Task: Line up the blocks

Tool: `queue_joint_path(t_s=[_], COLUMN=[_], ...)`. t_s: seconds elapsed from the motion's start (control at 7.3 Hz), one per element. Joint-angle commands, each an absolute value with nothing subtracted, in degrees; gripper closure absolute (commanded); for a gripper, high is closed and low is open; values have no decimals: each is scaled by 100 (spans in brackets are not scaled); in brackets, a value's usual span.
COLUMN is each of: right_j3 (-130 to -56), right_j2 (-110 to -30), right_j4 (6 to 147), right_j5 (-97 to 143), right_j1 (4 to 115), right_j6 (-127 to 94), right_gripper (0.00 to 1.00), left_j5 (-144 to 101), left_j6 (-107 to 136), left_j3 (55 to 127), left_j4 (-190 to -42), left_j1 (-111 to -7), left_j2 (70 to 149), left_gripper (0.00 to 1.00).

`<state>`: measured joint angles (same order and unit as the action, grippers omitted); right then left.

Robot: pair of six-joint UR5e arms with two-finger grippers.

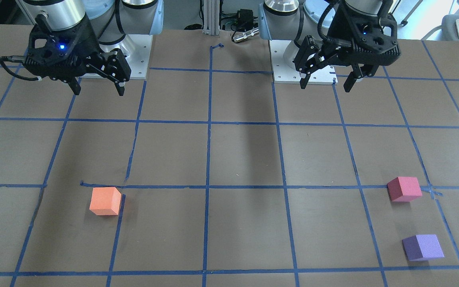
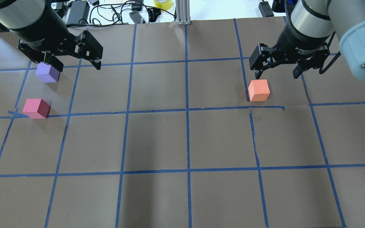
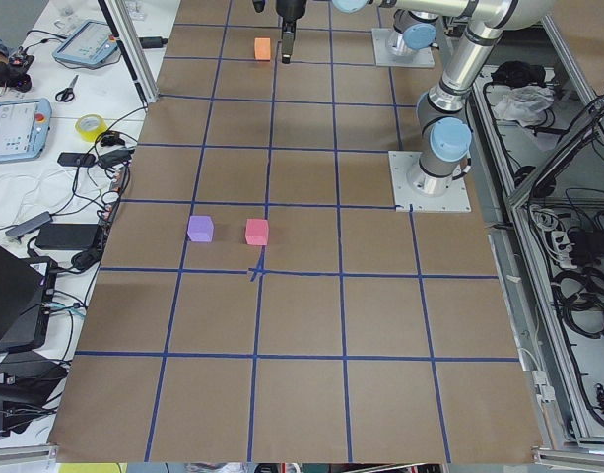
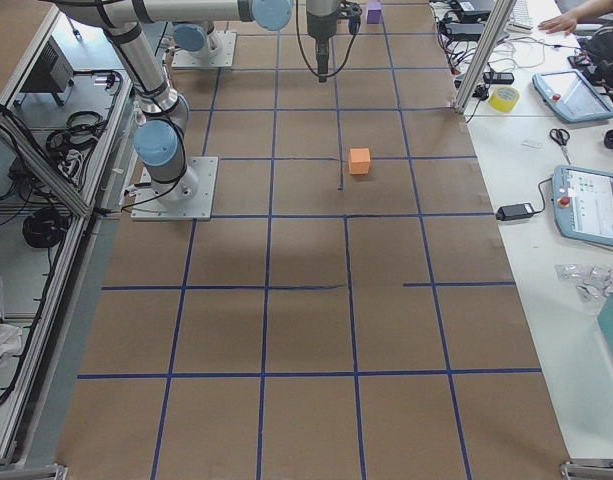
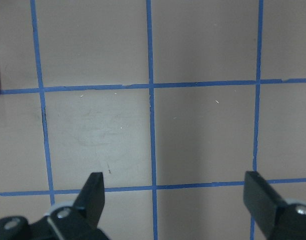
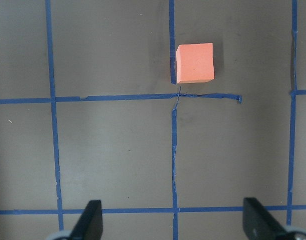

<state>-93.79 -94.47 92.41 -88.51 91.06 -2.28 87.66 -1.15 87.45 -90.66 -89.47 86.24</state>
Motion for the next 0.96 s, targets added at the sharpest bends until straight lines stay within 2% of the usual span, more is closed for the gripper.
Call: queue_joint_path(t_s=[0.0,0.82], right_j3=[-9387,-9387], right_j2=[-9466,-9492], right_j4=[9132,8851], right_j5=[-8885,-8921], right_j1=[9105,9097], right_j6=[-229,-184], right_gripper=[0,0], left_j5=[8771,8763], left_j6=[-114,-114], left_j3=[8745,8745], left_j4=[-9070,-9070], left_j1=[-8947,-8947], left_j2=[8622,8640], left_gripper=[0,0])
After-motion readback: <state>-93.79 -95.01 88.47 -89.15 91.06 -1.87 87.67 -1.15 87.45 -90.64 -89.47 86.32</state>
